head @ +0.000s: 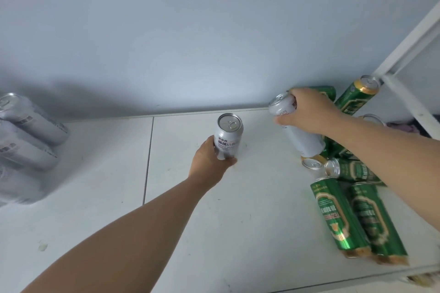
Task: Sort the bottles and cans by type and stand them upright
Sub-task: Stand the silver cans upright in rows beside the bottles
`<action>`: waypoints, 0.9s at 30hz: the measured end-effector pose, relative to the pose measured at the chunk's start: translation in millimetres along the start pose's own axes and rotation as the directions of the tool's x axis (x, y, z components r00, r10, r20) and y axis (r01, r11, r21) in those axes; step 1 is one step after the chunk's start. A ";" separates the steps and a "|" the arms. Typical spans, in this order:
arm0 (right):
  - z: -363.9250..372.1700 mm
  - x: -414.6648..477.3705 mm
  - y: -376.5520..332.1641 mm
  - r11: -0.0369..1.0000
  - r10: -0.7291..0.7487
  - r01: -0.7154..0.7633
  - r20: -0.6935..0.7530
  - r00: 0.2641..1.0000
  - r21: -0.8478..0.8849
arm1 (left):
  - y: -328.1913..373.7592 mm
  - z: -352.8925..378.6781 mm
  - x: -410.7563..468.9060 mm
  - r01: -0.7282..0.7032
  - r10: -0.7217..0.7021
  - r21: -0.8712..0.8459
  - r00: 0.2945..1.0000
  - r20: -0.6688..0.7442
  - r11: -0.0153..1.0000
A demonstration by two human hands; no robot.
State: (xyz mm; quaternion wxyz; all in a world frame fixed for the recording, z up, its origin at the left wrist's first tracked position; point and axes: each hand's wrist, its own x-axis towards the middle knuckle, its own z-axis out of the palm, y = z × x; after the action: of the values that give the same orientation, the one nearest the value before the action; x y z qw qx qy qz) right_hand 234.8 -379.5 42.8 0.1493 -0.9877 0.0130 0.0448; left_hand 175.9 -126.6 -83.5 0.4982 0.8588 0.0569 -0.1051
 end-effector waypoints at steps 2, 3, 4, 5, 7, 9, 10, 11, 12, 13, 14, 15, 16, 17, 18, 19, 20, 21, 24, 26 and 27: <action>-12.7 -6.0 2.6 0.989 0.025 -0.015 -0.068 0.997 0.146 | 5.6 -2.8 -1.4 -0.013 0.014 -0.006 1.000 0.001 1.000; -18.3 -9.2 3.4 0.979 0.033 -0.012 -0.098 0.995 0.204 | 8.8 -4.2 -2.2 -0.024 0.024 -0.003 1.000 0.004 1.000; -23.6 -12.9 3.4 0.968 0.040 -0.007 -0.126 0.991 0.252 | 12.1 -5.6 -3.3 -0.033 0.033 0.000 0.999 0.008 0.999; -28.0 -16.6 3.3 0.955 0.049 -0.001 -0.153 0.987 0.296 | 15.4 -7.0 -4.6 -0.043 0.043 0.002 0.999 0.012 0.999; -34.8 -24.1 2.2 0.928 0.072 0.008 -0.201 0.977 0.372 | 22.3 -9.4 -7.6 -0.062 0.061 0.003 0.998 0.019 0.998; -39.3 -32.7 0.2 0.899 0.100 0.010 -0.226 0.969 0.437 | 28.3 -10.9 -11.1 -0.082 0.082 0.000 0.996 0.030 0.997; -41.1 -37.4 -1.1 0.885 0.111 0.011 -0.235 0.966 0.465 | 30.5 -11.4 -13.1 -0.093 0.093 0.000 0.995 0.035 0.996; -41.9 -41.0 -1.1 0.874 0.120 0.015 -0.244 0.962 0.486 | 32.7 -11.8 -15.5 -0.103 0.103 0.001 0.994 0.041 0.995; -43.2 -45.1 -1.7 0.865 0.121 0.023 -0.253 0.960 0.501 | 34.8 -12.4 -17.9 -0.113 0.113 0.002 0.993 0.046 0.994; -43.5 -48.6 -2.0 0.858 0.121 0.031 -0.260 0.958 0.513 | 36.9 -12.9 -20.4 -0.123 0.123 0.002 0.991 0.051 0.992; -43.9 -52.3 -2.6 0.853 0.119 0.039 -0.267 0.956 0.520 | 39.4 -13.1 -23.3 -0.132 0.132 0.001 0.990 0.056 0.991; -44.0 -55.1 -3.1 0.850 0.119 0.044 -0.273 0.955 0.525 | 41.6 -13.2 -26.2 -0.140 0.140 0.001 0.988 0.060 0.990; -44.3 -57.9 -3.7 0.848 0.120 0.048 -0.279 0.953 0.527 | 43.9 -13.1 -29.3 -0.147 0.147 0.003 0.987 0.061 0.989; -44.6 -60.3 -3.7 0.846 0.119 0.053 -0.284 0.951 0.531 | 45.9 -12.9 -32.9 -0.152 0.151 0.005 0.987 0.060 0.988; -45.9 -63.1 -3.9 0.844 0.114 0.062 -0.291 0.950 0.532 | 48.1 -12.7 -36.4 -0.153 0.152 0.006 0.987 0.057 0.988; -46.8 -65.1 -3.2 0.842 0.108 0.071 -0.296 0.949 0.535 | 50.2 -12.5 -39.9 -0.152 0.151 0.007 0.987 0.054 0.988; -47.9 -67.6 -2.9 0.840 0.098 0.082 -0.298 0.949 0.537 | 52.3 -12.2 -43.9 -0.148 0.147 0.007 0.988 0.049 0.989; -48.6 -69.3 -2.0 0.838 0.087 0.093 -0.299 0.950 0.538 | 54.7 -11.7 -47.8 -0.144 0.144 0.006 0.989 0.042 0.990; -50.4 -74.8 -1.4 0.841 0.040 0.125 -0.290 0.956 0.527 | 60.9 -10.5 -60.5 -0.131 0.131 0.002 0.991 0.020 0.991; -50.3 -78.0 -0.5 0.838 -0.001 0.152 -0.278 0.961 0.525 | 63.1 -9.9 -69.3 -0.119 0.119 0.001 0.993 0.002 0.993; -49.6 -79.9 0.1 0.836 -0.024 0.167 -0.270 0.963 0.522 | 63.0 -9.5 -74.0 -0.109 0.109 0.003 0.994 -0.008 0.994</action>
State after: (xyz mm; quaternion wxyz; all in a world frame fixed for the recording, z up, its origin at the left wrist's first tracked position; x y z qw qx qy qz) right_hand 159.4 -393.2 97.3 0.4207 -0.9023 -0.0057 -0.0942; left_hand 117.9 -149.2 -8.2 0.5018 0.8617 0.0117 -0.0744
